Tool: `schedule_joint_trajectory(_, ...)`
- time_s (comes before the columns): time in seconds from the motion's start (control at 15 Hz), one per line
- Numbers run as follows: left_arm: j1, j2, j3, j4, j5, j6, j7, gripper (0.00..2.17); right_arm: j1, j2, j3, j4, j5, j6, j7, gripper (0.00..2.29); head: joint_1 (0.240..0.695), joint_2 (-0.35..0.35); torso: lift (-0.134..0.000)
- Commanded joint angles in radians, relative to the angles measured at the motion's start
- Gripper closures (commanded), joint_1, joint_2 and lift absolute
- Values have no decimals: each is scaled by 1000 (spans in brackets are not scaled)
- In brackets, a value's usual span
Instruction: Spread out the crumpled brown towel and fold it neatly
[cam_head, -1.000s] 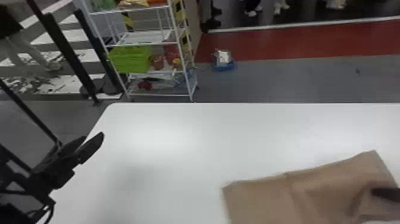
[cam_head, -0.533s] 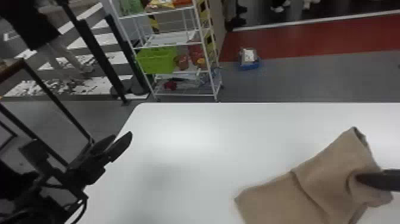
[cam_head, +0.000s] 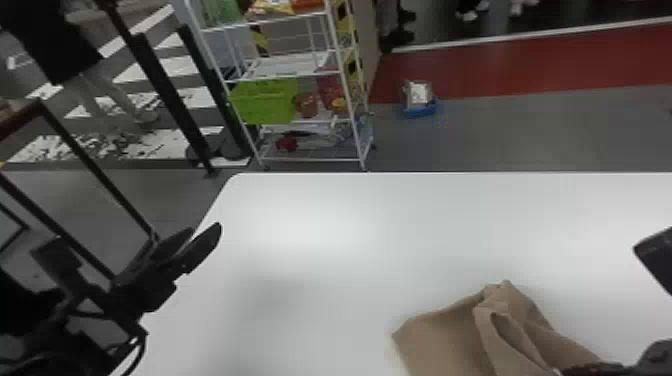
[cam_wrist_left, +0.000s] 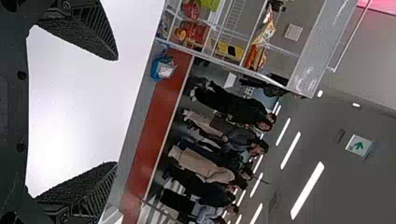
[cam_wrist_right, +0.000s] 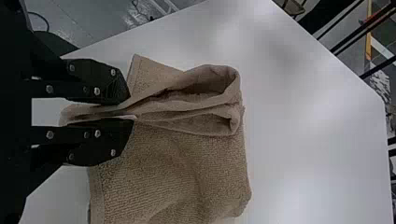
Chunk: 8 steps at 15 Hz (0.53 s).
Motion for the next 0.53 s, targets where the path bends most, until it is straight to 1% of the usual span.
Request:
schedule_joint_trajectory(0.0, 0, 0, -9, 6, -2, -5, 3, 87, -2, 49, 18, 15, 38, 11, 0, 309, 695, 350, -122)
schedule_joint_trajectory(0.07, -3, 1, -14, 9, -3, -5, 5, 87, -4, 75, 16, 30, 40, 11, 2, 296, 695, 350, -122)
schedule_joint_trajectory(0.13, -5, 0, -17, 11, -6, -5, 5, 87, -10, 103, 15, 50, 40, 11, 4, 171, 695, 350, -122)
schedule_joint_trajectory(0.2, -5, 0, -20, 11, -6, -5, 5, 87, -13, 118, 15, 64, 38, 11, 5, 113, 695, 350, -122)
schedule_joint_trajectory(0.27, -5, 0, -20, 11, -6, -5, 6, 87, -13, 143, 2, 73, 40, 11, 34, 100, 695, 350, -122)
schedule_joint_trajectory(0.33, -5, 0, -20, 11, -9, -5, 6, 87, -11, 158, -8, 84, 28, 11, 57, 100, 695, 350, -122)
schedule_joint_trajectory(0.47, -5, 1, -18, 11, -11, -5, 6, 87, 12, 183, -56, 84, -3, 11, 80, 120, 695, 350, -122)
